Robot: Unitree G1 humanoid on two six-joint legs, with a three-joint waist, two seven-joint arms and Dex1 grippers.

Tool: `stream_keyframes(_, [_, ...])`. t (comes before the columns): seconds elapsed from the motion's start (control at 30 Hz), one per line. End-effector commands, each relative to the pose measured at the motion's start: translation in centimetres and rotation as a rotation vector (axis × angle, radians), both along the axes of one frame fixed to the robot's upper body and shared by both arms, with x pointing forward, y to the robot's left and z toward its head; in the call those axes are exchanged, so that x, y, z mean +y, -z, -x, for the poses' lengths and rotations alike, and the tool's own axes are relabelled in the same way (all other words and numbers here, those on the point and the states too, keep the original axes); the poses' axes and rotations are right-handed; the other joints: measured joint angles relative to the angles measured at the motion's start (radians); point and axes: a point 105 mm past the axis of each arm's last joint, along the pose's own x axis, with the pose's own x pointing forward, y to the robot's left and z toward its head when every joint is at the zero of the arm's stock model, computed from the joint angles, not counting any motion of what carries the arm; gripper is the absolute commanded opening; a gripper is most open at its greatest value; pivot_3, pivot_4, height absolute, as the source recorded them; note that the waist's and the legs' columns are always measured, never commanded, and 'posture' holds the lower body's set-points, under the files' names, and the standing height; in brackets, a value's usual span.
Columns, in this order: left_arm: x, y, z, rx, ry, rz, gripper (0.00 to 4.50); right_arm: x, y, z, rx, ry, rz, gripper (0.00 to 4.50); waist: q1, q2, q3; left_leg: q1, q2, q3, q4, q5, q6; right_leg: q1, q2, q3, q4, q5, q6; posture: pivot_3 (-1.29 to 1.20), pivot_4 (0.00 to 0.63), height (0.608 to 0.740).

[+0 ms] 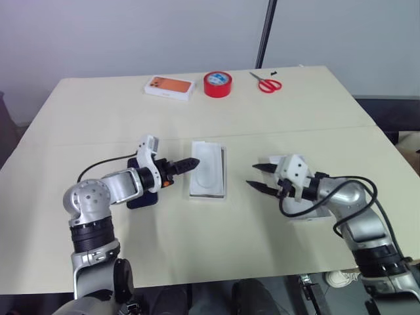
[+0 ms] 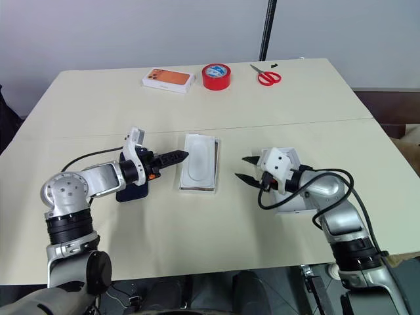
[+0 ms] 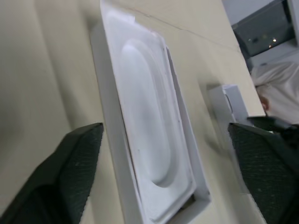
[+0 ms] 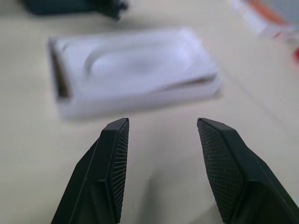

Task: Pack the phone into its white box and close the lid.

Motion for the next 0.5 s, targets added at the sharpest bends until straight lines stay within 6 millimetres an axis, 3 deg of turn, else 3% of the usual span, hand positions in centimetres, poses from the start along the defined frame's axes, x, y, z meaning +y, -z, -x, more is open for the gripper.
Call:
stream_keyframes(0.03, [1.0, -2.7, -0.4, -0.273, -0.013, -0.109, 4.47, 1.9, -2.6, -0.7, -0.042, -0.008, -0.115, 1.87, 0.0, 0.0, 0.0, 0.0, 0.0, 0.0, -0.001, 0.0, 0.0, 0.0, 0.0, 0.0, 0.0, 0.0, 0.0, 0.0, 0.15, 0.74])
stream_keyframes(0.17, [3.5, -2.8, -0.7, -0.383, -0.024, -0.219, 4.47, 5.3, -2.6, -1.7, -0.082, -0.015, -0.098, 0.04, 0.003, 0.0, 0.0, 0.0, 0.0, 0.0, -0.001, 0.0, -0.001, 0.0, 0.0, 0.0, -0.001, 0.0, 0.0, 0.0, 0.15, 0.74])
stream_keyframes(0.3, [6.6, -2.9, -1.1, -0.445, -0.069, -0.286, 4.47, 9.0, -0.9, -2.8, -0.111, -0.007, -0.014, 0.04, 0.002, 0.0, 0.0, 0.0, -0.001, 0.0, -0.001, 0.0, -0.001, -0.001, -0.001, 0.0, -0.001, 0.0, 0.0, 0.0, 0.15, 0.74])
stream_keyframes(0.4, [7.8, -2.4, -1.0, -0.494, -0.075, -0.358, 4.47, 11.0, 0.0, -3.0, -0.142, -0.024, 0.062, 0.04, 0.001, 0.001, 0.0, -0.001, -0.001, 0.0, -0.002, 0.0, -0.001, -0.002, -0.001, 0.0, -0.001, 0.0, 0.0, 0.0, 0.15, 0.74])
stream_keyframes(0.5, [8.5, -2.0, -0.8, -0.476, -0.095, -0.307, 4.47, 12.2, 1.4, -3.9, -0.18, -0.008, 0.166, 0.04, 0.0, 0.001, 0.0, -0.001, -0.001, 0.0, -0.001, 0.0, -0.001, -0.002, -0.001, 0.0, 0.0, 0.0, 0.0, 0.0, 0.15, 0.74])
